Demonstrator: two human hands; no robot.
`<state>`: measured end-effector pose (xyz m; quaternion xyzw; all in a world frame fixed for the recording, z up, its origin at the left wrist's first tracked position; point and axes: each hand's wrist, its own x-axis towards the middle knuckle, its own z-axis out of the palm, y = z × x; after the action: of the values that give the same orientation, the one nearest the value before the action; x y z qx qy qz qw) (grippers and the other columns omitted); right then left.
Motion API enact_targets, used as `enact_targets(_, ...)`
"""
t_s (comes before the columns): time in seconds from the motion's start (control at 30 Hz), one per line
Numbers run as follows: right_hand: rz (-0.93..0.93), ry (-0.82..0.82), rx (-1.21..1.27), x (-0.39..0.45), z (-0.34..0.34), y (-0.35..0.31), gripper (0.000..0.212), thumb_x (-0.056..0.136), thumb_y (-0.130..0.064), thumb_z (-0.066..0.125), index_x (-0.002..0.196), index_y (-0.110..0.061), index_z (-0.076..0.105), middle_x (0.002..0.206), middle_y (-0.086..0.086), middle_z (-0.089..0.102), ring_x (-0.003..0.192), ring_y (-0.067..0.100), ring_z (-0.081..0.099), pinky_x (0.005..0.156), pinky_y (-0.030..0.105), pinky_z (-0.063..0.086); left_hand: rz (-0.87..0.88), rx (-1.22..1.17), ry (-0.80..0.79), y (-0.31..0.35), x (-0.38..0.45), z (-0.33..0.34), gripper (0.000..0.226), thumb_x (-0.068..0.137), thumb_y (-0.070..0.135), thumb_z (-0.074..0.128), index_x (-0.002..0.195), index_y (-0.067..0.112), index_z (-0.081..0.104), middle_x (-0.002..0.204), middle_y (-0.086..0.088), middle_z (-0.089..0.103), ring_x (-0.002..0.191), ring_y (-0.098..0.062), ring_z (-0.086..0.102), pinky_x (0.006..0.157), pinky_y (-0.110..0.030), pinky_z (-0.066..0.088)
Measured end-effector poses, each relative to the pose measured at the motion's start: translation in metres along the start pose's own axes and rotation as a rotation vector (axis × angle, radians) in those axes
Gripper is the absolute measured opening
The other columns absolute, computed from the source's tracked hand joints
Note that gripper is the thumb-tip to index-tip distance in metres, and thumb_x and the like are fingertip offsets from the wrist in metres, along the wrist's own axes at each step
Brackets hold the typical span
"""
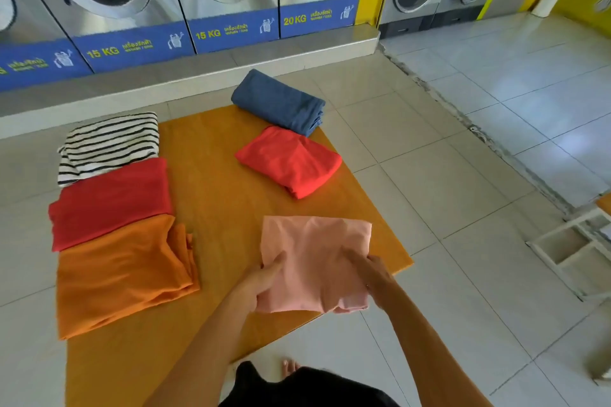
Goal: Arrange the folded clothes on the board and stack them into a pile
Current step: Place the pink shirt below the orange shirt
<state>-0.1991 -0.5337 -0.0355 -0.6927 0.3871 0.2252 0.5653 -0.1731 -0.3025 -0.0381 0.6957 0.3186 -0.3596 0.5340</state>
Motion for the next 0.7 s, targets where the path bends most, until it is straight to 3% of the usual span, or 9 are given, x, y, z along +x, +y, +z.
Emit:
enact_targets(0.17,-0.062,-0.117,-0.008,-0.018,0.042,-0.004,0.074,0.069,-0.063,0.074,0.123,-0.014,0.062,0.113,0.006,0.07,0.102,0.028,0.066,0.091,0.051,0.056,0.045,-0.267,0.049,-0.044,-0.023,-0.05,0.083,0.062,0.064,0.077,0.129,0.022,0.053,0.123,-0.003,0.062,0.109,-0.03,0.057,0.098,-0.046,0.047)
enact_targets(0.3,-0.087,-0.272,0.071,-0.05,0.078,-0.009,0.047,0.081,-0.041,0.077,0.116,-0.014,0.062,0.113,0.01,0.071,0.103,0.031,0.067,0.094,0.055,0.055,0.201,-0.429,0.124,-0.07,-0.066,-0.096,0.041,0.082,0.042,0.071,0.118,0.024,0.061,0.116,-0.002,0.068,0.105,-0.027,0.062,0.087,-0.043,0.052)
enact_targets(0.4,-0.125,-0.431,0.078,-0.074,0.111,-0.015,0.043,0.083,-0.035,0.078,0.117,-0.012,0.066,0.11,0.009,0.076,0.103,0.031,0.071,0.091,0.053,0.058,0.276,-0.469,0.21,-0.091,-0.101,-0.133,0.021,0.086,0.04,0.067,0.104,0.029,0.064,0.104,0.001,0.072,0.098,-0.025,0.066,0.078,-0.042,0.055)
enact_targets(0.5,-0.162,-0.552,0.027,-0.098,0.153,-0.021,0.024,0.09,-0.027,0.071,0.11,-0.014,0.071,0.104,0.007,0.078,0.096,0.027,0.074,0.079,0.042,0.062,0.273,-0.507,0.309,-0.122,-0.119,-0.17,0.033,0.085,0.053,0.062,0.112,0.034,0.061,0.111,0.001,0.069,0.102,-0.027,0.065,0.086,-0.051,0.055)
enact_targets(0.6,-0.176,-0.618,-0.066,-0.112,0.199,-0.015,0.03,0.091,-0.032,0.069,0.115,-0.015,0.069,0.109,0.007,0.076,0.098,0.026,0.073,0.075,0.038,0.062,0.227,-0.531,0.394,-0.155,-0.128,-0.201,0.049,0.086,0.058,0.059,0.121,0.024,0.057,0.113,-0.001,0.067,0.104,-0.028,0.064,0.088,-0.05,0.055)
enact_targets(0.7,-0.159,-0.611,-0.143,-0.115,0.24,0.001,0.04,0.091,-0.035,0.068,0.124,-0.014,0.063,0.119,0.008,0.071,0.099,0.026,0.07,0.072,0.038,0.061,0.151,-0.486,0.501,-0.183,-0.12,-0.225,0.047,0.085,0.06,0.057,0.11,0.02,0.059,0.102,-0.001,0.066,0.099,-0.028,0.063,0.087,-0.048,0.054)
